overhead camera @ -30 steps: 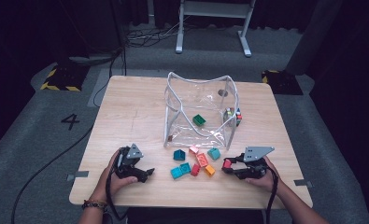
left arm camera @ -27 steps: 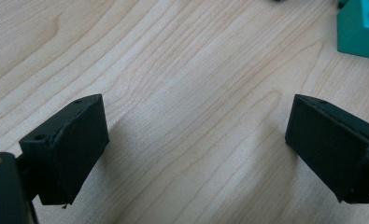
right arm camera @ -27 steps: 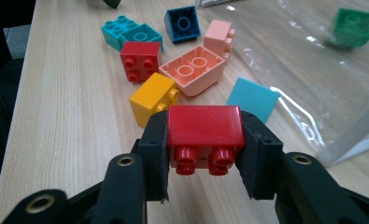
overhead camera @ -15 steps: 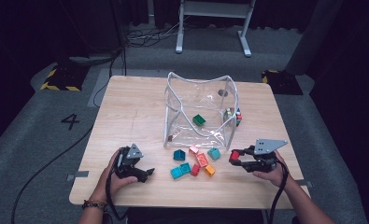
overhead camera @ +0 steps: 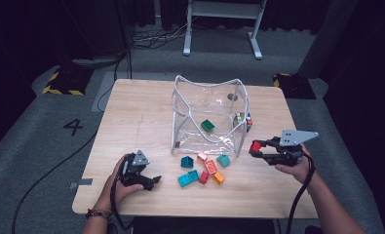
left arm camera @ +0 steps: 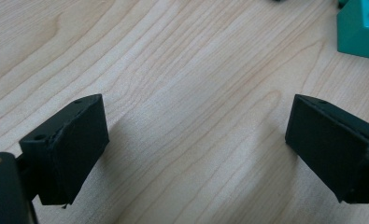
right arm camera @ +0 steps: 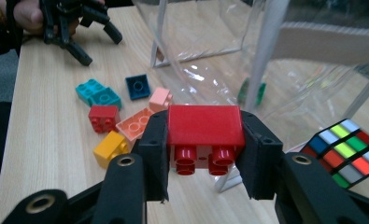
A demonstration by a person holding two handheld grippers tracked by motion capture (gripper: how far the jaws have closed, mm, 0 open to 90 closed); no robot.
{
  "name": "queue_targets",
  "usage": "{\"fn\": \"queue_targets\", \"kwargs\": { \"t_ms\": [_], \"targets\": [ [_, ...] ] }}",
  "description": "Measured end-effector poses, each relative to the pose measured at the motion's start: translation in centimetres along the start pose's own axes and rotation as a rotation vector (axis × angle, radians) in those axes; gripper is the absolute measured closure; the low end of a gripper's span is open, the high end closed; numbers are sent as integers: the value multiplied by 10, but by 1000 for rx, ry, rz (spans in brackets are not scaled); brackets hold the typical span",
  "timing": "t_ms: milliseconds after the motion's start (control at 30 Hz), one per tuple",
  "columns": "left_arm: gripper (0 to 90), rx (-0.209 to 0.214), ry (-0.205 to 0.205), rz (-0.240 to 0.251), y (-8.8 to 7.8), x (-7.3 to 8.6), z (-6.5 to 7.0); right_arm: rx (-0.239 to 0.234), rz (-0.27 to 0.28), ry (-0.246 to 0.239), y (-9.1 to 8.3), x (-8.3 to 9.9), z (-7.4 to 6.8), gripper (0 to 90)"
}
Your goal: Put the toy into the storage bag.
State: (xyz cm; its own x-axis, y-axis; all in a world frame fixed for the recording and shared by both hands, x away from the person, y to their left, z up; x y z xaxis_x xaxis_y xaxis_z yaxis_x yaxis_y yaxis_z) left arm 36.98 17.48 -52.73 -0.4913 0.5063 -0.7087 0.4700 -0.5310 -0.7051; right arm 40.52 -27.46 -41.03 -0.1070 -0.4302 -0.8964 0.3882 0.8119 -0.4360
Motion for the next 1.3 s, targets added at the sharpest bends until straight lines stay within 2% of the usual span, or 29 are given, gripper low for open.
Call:
{"fn": "queue_targets", "kwargs": {
  "t_ms": [367,467,967,1200,1300],
  "targets": [
    [62,0,-1,0,0,0,0,48,52,-27,-17,-37,18,590],
    [62,2,-5,0,0,0,0,56,64,-39,-20,-52,25,590],
    [61,2,-5,0,0,0,0,64,98,-81,-20,-97,38,590],
    [61,2,-5,0,0,0,0,69,115,-79,-15,-107,47,590],
    [62,2,-6,0,0,0,0,94,109,-77,-12,-111,52,591]
  ]
}}
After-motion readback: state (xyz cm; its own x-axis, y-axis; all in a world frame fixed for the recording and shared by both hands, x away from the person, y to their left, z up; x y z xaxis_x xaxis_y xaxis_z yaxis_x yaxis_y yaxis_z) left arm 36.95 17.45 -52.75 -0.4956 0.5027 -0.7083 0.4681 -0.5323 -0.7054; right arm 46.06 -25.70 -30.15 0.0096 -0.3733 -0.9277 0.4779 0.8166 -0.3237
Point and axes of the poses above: each handheld gripper's, and its own axes: y roughly forward along the jaws, x roughly out of its underside, z roughly to its right, the point moved 3 cm from there along y, roughly forward along the jaws, and after that the axes turned 3 degrees about z, right-handed, at the moved point
